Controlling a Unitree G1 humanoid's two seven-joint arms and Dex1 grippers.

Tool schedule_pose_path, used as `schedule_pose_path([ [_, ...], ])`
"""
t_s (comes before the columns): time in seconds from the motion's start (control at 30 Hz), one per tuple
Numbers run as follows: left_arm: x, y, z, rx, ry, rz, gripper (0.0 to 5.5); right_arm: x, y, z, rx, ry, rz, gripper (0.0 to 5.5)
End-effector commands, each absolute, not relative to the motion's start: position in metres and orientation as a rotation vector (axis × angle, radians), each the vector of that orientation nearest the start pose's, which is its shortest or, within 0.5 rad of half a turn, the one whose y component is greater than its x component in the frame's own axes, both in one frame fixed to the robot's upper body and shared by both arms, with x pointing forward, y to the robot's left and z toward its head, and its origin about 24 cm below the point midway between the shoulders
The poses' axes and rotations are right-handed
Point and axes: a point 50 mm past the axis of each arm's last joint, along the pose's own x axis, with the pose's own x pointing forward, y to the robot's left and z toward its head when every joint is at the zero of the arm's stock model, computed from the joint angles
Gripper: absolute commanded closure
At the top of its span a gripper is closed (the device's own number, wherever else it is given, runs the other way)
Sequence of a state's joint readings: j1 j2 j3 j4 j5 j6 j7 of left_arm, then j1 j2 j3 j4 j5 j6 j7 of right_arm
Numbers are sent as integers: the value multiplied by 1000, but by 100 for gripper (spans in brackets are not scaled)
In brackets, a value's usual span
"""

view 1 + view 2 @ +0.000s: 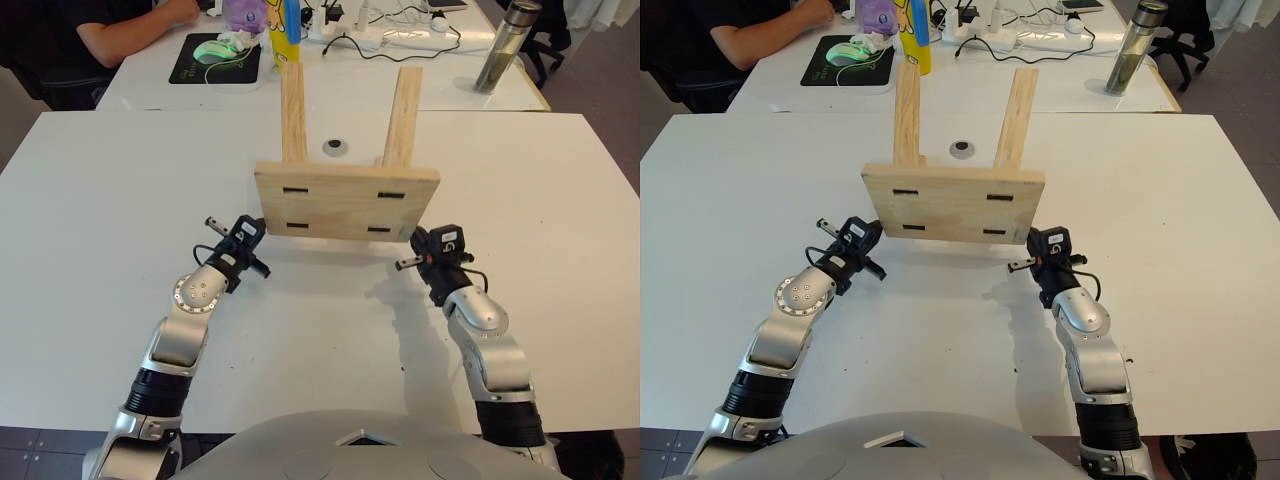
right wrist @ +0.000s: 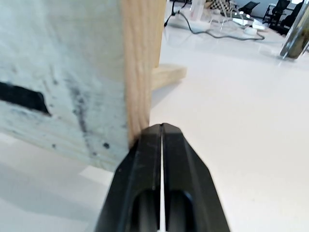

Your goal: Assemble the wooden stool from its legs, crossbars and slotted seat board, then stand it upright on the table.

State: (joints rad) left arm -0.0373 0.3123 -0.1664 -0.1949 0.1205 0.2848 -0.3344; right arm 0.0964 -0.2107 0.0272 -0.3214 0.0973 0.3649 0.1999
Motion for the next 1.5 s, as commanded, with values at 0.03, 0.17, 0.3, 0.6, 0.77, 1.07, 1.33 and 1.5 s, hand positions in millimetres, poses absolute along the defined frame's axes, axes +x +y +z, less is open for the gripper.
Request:
schedule_pose_path([
  [0.03,257,118,98,350,-22,-549,550,241,-143,96,-52,30,366,549],
  [0.17,261,116,118,336,-77,-532,550,246,-142,110,-60,-4,370,549],
  [0.3,264,115,143,317,-137,-519,550,250,-143,125,-80,-45,371,549],
  [0.6,276,116,184,224,-175,-460,550,272,-148,174,-96,-164,352,549],
  [0.77,283,124,176,288,-72,-425,550,281,-149,177,-121,-145,347,549],
  [1.07,301,140,142,290,67,-354,550,300,-162,137,-148,-15,280,549],
  [1.33,304,155,119,369,45,-314,550,307,-188,99,-243,91,166,549],
  [1.5,284,152,110,241,-184,-256,550,296,-199,84,-149,8,67,549],
])
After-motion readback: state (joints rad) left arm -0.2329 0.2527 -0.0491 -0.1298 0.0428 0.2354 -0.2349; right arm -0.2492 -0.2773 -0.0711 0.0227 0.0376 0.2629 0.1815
